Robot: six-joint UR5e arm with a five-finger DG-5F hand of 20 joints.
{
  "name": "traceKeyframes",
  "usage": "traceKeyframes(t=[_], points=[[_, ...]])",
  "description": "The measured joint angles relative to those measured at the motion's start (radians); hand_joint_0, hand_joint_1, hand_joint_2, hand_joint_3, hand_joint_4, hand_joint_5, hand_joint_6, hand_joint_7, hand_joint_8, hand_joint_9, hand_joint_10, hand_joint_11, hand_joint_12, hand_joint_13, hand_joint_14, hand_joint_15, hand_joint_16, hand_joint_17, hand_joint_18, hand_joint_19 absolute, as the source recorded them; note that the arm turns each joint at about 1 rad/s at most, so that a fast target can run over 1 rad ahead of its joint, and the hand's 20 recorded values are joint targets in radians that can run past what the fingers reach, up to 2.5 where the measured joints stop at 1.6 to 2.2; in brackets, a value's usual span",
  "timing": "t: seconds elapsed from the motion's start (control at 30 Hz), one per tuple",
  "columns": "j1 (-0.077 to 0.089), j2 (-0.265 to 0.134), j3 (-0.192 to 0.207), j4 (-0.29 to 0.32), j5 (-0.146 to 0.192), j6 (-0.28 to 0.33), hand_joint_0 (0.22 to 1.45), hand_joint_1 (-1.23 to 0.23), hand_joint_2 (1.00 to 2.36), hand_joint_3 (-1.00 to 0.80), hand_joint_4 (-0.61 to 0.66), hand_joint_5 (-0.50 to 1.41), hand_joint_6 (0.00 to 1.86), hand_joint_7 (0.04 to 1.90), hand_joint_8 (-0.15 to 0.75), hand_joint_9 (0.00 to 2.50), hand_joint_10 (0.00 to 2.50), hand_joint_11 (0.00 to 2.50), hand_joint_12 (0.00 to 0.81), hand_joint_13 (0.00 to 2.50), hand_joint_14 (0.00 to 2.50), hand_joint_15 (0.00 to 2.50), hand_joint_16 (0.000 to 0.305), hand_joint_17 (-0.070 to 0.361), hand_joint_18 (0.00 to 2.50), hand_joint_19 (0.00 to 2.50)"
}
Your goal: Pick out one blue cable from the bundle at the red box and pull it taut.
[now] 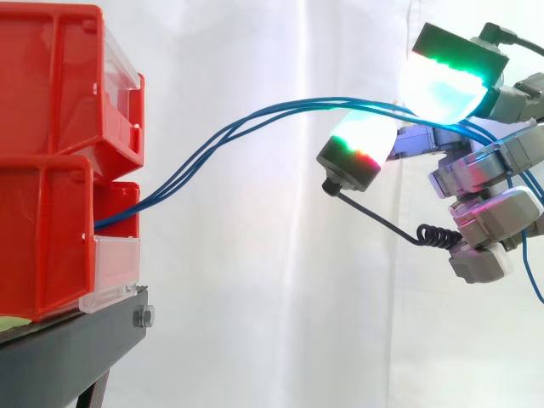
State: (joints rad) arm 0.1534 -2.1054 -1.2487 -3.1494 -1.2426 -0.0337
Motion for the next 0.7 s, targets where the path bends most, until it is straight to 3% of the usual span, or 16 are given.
traceKeyframes(t=[0.7], points=[[-0.001,0.0,0.0,-0.005,0.0,0.009,0.46,-0.67,1.0,-0.5,-0.13,-0.1,0.78,0.88,0.226,1.7,0.03,1.44,0.406,1.44,0.03,0.97,0.062,0.139,1.1,0.87]])
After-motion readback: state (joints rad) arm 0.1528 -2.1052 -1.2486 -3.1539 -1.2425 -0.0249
